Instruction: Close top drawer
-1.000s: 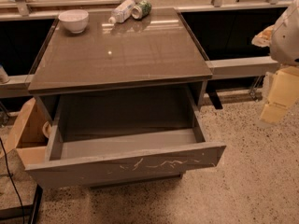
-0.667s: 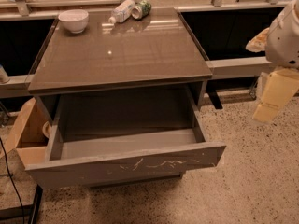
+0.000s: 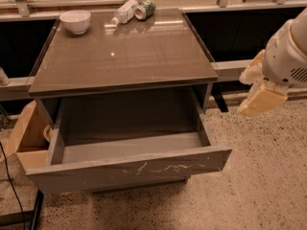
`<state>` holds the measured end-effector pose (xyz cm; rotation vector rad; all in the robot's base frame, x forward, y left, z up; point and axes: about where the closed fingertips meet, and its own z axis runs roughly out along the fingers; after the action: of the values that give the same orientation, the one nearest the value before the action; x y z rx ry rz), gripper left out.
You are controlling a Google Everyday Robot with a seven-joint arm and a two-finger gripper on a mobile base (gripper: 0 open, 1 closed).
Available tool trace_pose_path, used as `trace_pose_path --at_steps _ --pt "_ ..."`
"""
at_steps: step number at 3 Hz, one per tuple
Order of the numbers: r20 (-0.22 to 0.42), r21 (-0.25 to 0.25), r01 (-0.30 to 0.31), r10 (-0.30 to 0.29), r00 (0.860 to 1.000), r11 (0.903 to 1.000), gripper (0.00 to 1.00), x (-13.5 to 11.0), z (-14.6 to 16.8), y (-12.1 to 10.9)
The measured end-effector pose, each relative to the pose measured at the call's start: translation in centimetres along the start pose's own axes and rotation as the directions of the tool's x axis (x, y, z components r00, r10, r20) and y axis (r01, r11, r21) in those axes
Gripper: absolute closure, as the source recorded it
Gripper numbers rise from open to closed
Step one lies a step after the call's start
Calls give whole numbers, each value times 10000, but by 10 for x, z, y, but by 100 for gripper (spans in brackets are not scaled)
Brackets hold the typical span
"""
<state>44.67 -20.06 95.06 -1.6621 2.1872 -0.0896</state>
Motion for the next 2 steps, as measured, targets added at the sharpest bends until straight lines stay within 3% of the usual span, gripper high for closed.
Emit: trace_pose_path --at_steps 2 --pt "1070 269 -520 488 9931 9983 95 11 43 16"
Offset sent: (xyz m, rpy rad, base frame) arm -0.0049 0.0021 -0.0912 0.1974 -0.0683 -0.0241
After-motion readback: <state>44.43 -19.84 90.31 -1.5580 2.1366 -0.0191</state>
